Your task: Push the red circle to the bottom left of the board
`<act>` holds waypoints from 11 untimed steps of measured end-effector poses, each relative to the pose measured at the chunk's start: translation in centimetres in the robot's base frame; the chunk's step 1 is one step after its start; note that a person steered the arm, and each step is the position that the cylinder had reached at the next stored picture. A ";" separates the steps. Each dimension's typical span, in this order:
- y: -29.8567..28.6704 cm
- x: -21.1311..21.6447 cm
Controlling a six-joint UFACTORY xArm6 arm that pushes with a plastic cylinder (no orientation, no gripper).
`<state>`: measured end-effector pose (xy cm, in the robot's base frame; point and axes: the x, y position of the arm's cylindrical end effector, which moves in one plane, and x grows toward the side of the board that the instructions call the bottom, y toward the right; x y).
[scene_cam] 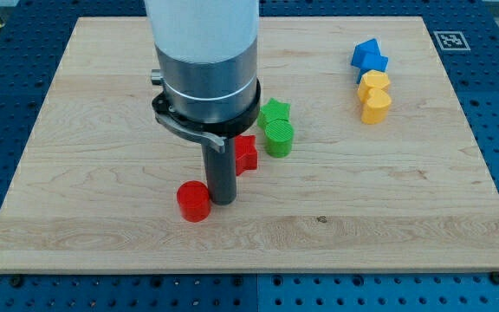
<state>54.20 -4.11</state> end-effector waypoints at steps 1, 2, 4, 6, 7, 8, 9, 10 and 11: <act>-1.3 0.0; -4.0 0.1; -1.9 1.9; -6.9 2.0; -8.3 2.0; -9.2 2.0; -9.5 0.0; -10.7 -1.3; -12.1 -0.7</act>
